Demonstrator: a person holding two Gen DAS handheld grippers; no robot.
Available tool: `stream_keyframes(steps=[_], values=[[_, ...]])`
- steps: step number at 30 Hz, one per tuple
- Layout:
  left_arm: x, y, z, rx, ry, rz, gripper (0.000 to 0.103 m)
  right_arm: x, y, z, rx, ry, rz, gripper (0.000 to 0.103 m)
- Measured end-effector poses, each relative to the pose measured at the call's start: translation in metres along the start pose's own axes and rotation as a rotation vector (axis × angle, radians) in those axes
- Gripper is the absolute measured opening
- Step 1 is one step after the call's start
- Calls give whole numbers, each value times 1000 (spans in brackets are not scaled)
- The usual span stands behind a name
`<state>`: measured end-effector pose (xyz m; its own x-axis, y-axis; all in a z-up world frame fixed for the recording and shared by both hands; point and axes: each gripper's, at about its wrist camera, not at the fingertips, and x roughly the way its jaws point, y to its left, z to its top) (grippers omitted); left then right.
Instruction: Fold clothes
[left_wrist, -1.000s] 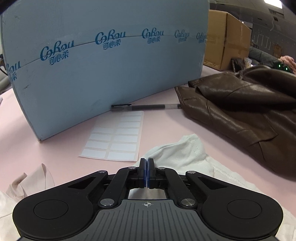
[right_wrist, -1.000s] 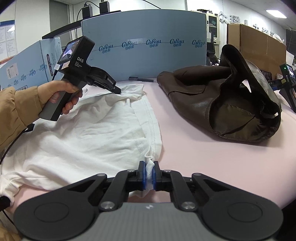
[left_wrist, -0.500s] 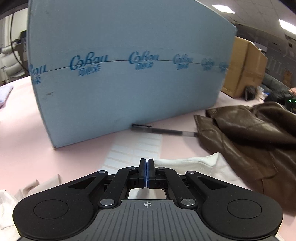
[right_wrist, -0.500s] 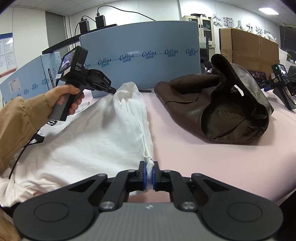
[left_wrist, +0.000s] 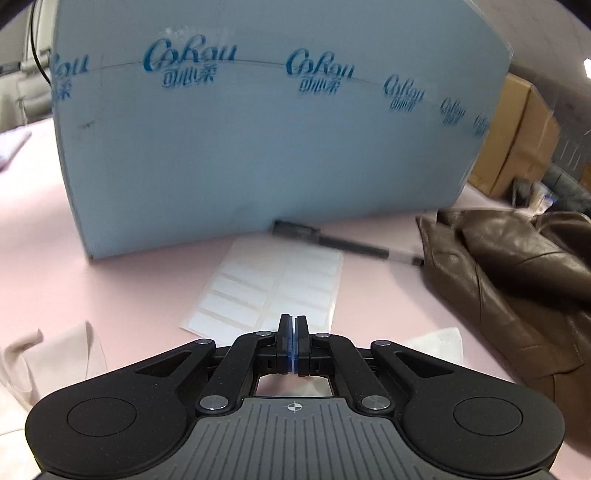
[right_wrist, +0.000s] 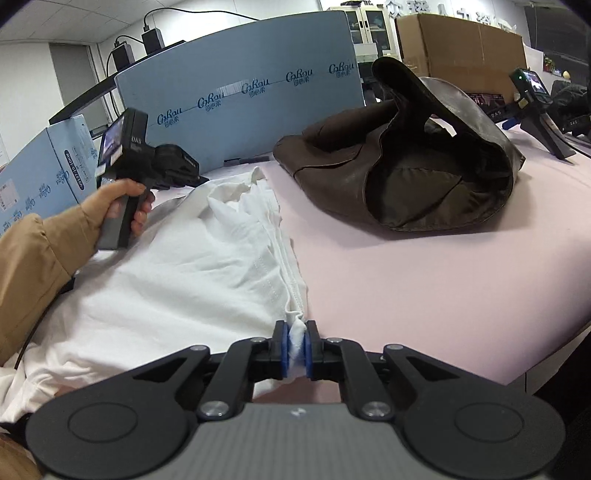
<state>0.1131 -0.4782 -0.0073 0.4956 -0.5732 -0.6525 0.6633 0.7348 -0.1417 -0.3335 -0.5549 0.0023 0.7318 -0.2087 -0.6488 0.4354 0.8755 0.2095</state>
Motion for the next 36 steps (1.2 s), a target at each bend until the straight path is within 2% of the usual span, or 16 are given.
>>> stream_keyframes(steps=[2,4,5,8,12,13,17,20,22,26,28,29,33,35,36], values=[[-11,2,7,8,-39,0,0,-5,5,1,-28,-8,-31,30],[-26,2,14,26,-82,-17,0,-14,7,1,-40,-44,-96,57],[-36,1,18,46,-97,-55,0,-19,6,2,-36,-65,-123,58],[-53,-18,20,153,-71,-181,3,-27,9,7,-28,-125,-61,57],[-49,-59,7,285,6,-240,11,-16,26,16,-78,-135,-1,57],[-46,-66,4,302,22,-242,14,-9,32,17,-95,-127,6,57],[-19,-88,-8,352,95,-154,18,8,40,15,-128,-81,-11,57],[-6,-91,-10,330,121,-113,19,18,37,11,-122,-49,-29,54],[1,-95,-7,317,122,-98,19,27,34,8,-118,-24,-41,46],[8,-102,-7,314,118,-59,19,30,34,1,-141,-14,-52,40],[9,-102,-6,301,111,-51,18,31,33,0,-146,-16,-59,29],[9,-101,-6,292,107,-51,18,31,33,0,-148,-17,-63,28],[14,-99,-2,265,105,-73,8,31,29,-1,-137,-25,-56,22],[17,-94,2,226,106,-80,0,33,28,-1,-135,-27,-54,21],[17,-92,3,207,109,-86,0,33,28,-1,-135,-27,-54,21]])
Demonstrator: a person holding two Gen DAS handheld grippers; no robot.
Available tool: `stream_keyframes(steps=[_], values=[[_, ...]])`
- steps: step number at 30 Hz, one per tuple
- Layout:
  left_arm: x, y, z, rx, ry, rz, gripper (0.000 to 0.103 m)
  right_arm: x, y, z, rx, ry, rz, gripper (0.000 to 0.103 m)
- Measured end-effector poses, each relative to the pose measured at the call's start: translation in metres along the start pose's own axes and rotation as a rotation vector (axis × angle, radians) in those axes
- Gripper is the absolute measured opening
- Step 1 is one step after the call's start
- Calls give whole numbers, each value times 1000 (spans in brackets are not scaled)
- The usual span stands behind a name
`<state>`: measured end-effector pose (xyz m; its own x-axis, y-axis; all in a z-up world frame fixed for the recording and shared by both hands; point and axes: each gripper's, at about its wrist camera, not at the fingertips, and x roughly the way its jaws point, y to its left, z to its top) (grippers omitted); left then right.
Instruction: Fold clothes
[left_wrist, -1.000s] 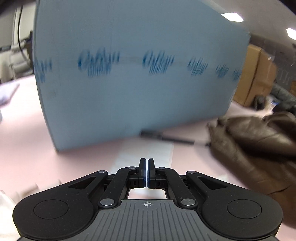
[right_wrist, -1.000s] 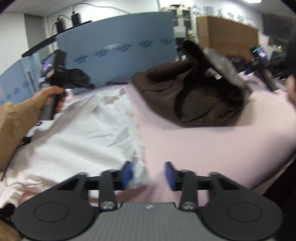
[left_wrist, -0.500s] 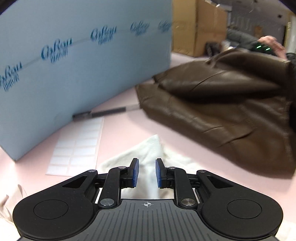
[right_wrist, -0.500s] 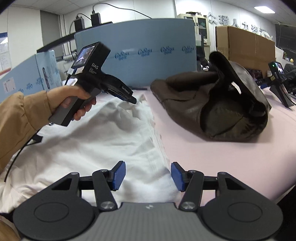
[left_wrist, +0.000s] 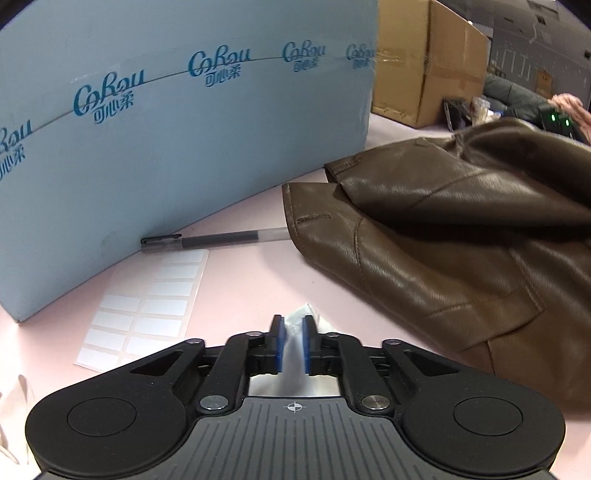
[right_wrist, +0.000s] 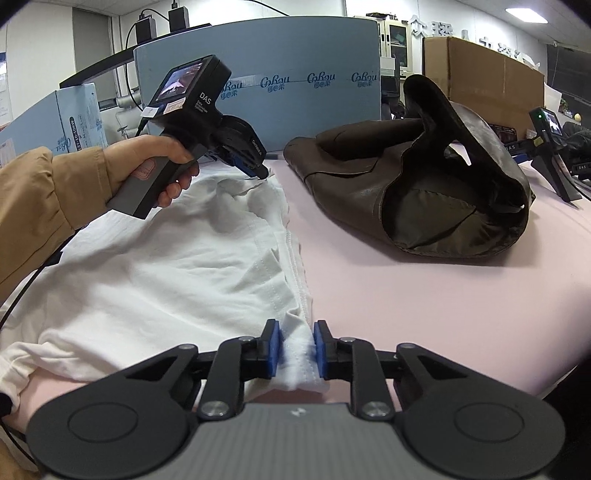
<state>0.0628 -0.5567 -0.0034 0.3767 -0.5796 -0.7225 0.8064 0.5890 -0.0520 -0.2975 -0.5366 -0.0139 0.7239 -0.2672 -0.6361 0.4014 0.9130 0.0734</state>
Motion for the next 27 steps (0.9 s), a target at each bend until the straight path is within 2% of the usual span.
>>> stream_keyframes(steps=[2,6,8,9,10,11,12,13,14,18,20,23,25,27], values=[[0,9,1,-55,4,-33,0,1,0,0,0,-1,0,21],[-3,17,3,-100,1,-75,0,3,-3,1,14,0,8,21],[-11,16,4,-88,-20,-73,1,3,-4,1,15,-1,10,21],[-14,14,4,-72,-30,-55,8,4,-4,0,18,-2,10,21],[-16,10,3,-45,-36,-37,24,4,-4,0,19,-3,11,21],[-19,4,3,-16,-42,-20,34,4,-5,0,21,-3,11,21],[-21,-1,2,13,-48,-2,50,4,-5,0,22,-4,11,21],[-24,-6,1,42,-54,15,58,4,-5,0,23,-4,11,21],[-24,-10,0,55,-55,15,59,4,-4,0,23,-5,11,21],[-18,-22,-3,85,-34,16,59,4,-5,0,23,-8,13,21],[-11,-26,-6,95,-17,52,58,4,-5,0,25,-9,15,21],[-5,-20,-11,49,-12,46,47,4,-5,-1,25,-10,18,21],[-6,-15,-11,16,-13,17,29,4,-6,-1,27,-11,23,21],[-7,-5,-8,-39,-6,-31,29,4,-6,-1,29,-11,26,21]])
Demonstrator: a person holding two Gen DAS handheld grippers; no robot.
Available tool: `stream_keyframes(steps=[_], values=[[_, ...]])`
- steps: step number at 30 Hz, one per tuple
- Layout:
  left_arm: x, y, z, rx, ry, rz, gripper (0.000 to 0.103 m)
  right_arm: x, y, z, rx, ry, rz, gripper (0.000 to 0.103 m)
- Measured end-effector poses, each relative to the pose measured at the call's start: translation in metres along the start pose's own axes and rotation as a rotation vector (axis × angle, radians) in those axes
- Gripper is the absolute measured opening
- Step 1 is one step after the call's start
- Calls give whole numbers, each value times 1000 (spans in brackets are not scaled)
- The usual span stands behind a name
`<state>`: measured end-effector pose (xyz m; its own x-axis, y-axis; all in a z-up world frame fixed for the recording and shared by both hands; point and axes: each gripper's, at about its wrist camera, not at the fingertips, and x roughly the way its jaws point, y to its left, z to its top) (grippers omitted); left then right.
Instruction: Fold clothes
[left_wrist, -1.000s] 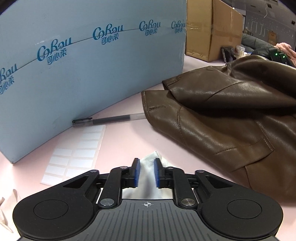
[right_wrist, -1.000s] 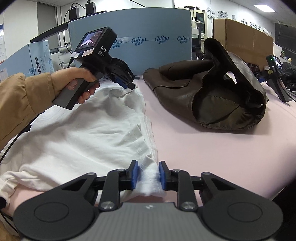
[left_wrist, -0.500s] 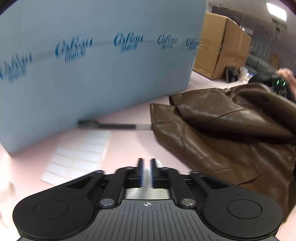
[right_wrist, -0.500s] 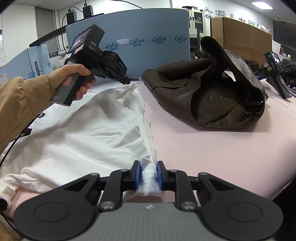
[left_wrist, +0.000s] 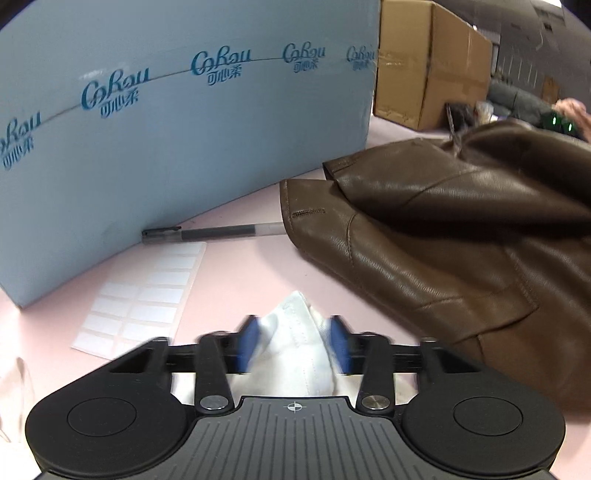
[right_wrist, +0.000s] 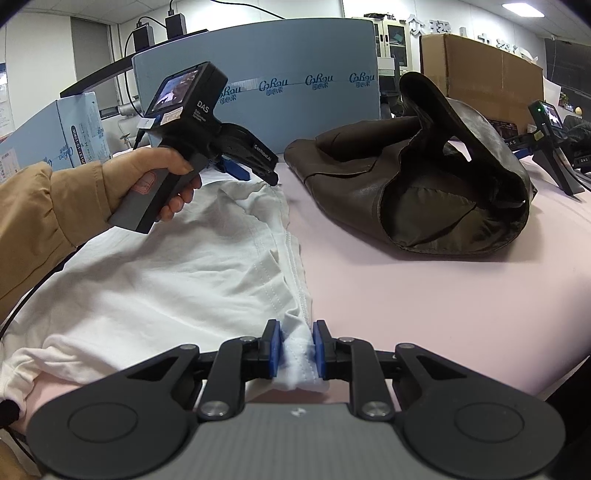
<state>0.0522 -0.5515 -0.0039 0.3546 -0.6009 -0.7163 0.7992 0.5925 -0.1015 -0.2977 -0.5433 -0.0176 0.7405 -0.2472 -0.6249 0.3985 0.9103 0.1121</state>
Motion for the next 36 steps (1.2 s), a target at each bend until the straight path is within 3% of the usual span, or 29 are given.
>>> stream_keyframes(steps=[2,3,7,10,16,28,31,36], values=[[0,13,2,-70,7,-55,28,0,0,0,-1,0,1,21],[0,16,2,-84,8,-60,22,0,0,0,-1,0,1,21],[2,6,1,-20,4,20,8,0,0,0,-4,0,0,21],[1,3,-1,-21,-11,33,8,0,0,0,-2,-1,-2,21],[1,22,4,-113,-10,-22,3,0,-1,0,2,-6,2,21],[-10,67,15,-387,-77,-199,1,-4,0,-4,6,-31,10,10],[-11,79,15,-445,-118,-186,0,-8,-1,-5,17,-45,9,10],[-2,75,13,-394,-98,-139,0,-9,0,-6,21,-42,2,9]])
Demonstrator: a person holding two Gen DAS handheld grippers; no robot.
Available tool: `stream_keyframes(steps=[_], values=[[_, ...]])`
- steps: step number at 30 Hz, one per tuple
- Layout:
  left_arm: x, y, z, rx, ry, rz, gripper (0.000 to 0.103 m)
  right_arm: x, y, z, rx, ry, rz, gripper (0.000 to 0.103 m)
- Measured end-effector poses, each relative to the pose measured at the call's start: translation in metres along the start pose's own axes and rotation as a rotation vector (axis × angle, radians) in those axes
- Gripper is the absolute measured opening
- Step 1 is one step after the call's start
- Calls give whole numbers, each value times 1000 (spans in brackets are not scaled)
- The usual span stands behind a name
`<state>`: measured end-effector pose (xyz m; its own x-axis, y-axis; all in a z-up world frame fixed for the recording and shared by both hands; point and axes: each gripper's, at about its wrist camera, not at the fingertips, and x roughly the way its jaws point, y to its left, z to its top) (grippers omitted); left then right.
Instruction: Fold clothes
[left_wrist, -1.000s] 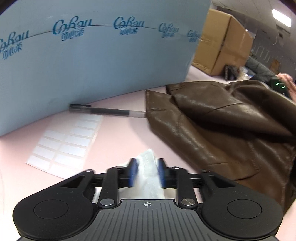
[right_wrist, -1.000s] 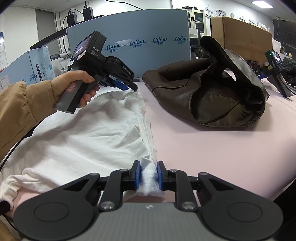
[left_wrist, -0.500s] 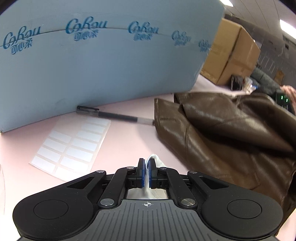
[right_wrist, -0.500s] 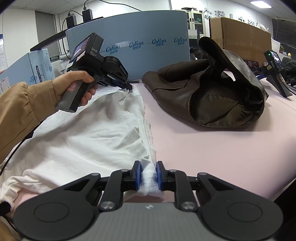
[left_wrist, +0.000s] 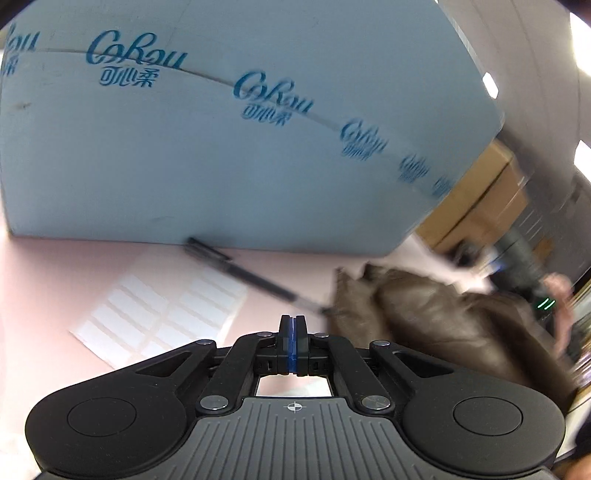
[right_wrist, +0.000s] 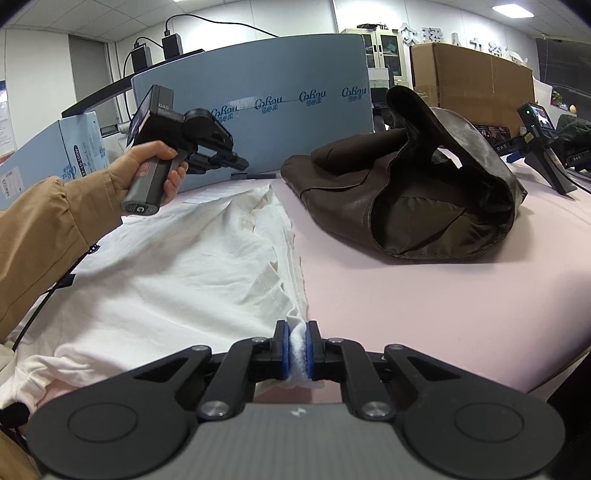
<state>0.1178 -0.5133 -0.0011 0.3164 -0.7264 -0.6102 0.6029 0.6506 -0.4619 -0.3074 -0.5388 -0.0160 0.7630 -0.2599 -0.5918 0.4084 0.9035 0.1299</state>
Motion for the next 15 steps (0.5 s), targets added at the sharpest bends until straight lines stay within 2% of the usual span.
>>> stream_keyframes(steps=[1,4,7,12,14,15], values=[[0,-2,-1,10,13,-20,0,1,0,0,2,2,0,10],[-6,-21,-6,140,69,-46,0,3,-1,1,11,5,3,10],[-15,-43,-18,268,74,-8,0,5,-2,1,22,8,9,10],[-14,-56,-32,319,109,-20,0,6,-2,1,22,3,11,10],[-15,-59,-35,339,112,-16,4,6,-3,0,24,3,13,10],[-17,-59,-36,351,106,-7,15,6,-3,0,24,3,15,10]])
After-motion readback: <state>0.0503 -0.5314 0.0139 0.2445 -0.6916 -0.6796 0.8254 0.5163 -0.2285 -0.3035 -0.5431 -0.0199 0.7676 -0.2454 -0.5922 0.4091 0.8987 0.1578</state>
